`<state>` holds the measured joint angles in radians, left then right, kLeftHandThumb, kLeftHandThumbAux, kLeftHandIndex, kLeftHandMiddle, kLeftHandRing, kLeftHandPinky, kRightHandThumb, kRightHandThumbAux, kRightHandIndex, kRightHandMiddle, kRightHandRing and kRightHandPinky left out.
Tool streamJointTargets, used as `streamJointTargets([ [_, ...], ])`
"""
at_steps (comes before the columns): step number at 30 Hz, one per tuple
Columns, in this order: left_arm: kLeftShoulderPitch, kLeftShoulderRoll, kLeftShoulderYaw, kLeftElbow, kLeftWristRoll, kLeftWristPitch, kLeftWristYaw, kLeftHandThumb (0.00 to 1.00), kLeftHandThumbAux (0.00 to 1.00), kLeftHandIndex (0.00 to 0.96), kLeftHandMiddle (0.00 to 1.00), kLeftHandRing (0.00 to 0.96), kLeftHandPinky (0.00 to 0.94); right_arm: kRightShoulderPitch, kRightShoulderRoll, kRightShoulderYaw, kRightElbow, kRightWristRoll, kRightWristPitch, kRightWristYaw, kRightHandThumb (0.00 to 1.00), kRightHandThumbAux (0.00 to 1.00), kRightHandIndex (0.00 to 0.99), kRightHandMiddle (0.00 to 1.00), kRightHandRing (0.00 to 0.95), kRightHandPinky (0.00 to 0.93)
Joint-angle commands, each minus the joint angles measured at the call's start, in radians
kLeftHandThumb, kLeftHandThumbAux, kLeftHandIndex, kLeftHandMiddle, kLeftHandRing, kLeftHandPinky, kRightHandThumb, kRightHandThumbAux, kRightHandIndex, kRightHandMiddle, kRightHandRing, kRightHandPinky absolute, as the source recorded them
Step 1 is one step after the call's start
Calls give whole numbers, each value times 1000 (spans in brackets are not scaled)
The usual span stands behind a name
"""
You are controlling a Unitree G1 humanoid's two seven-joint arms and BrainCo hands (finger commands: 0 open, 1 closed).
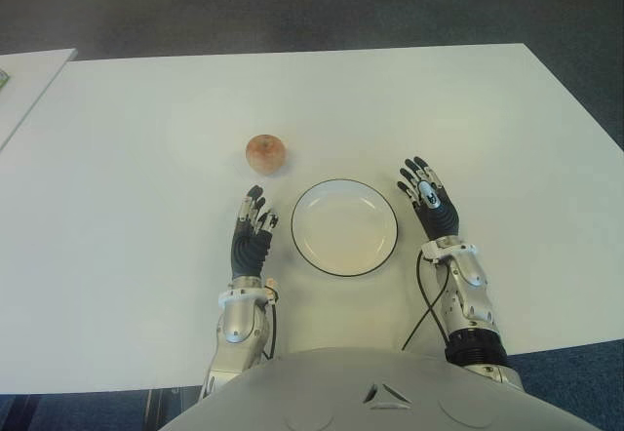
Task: Put the apples into the plate.
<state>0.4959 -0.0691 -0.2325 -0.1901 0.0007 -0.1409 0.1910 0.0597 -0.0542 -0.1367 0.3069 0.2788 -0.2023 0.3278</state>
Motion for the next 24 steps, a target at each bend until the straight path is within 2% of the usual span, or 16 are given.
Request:
streamJointTargets([
  [1,-66,-33,20,38,-50,-53,-44,112,568,28,12,0,0,30,13,2,49,-16,32,-25,21,493,0,6,0,0],
  [4,-92,-31,52,69,-120,-97,-85,120,550,37,24,0,0,30,16,3,49,-19,29,-33,22,491,0,7,0,0],
  [7,-112,-42,98,88,-267,-159,-168,136,520,59,44,3,0,30,17,6,50,-28,21,-41,24,488,0,8,0,0],
  [9,-115,-36,117,19,-365,-133,-206,152,491,79,61,9,0,31,18,9,47,-34,17,-44,24,483,0,8,0,0],
  [11,-98,-24,94,-149,-426,-43,-180,163,473,92,74,15,0,35,17,14,35,-42,23,-51,22,478,0,8,0,0],
  [13,-92,-26,74,-246,-452,15,-146,173,461,103,85,22,4,36,14,16,31,-47,29,-55,20,474,0,11,0,0],
  [19,-167,-49,95,-245,-440,52,-116,203,448,132,120,52,56,30,11,14,45,-40,31,-47,18,474,0,25,0,0],
  [24,-312,-41,139,-211,-374,97,-43,258,443,214,179,134,172,24,13,13,65,-37,24,-43,15,479,0,31,0,0],
])
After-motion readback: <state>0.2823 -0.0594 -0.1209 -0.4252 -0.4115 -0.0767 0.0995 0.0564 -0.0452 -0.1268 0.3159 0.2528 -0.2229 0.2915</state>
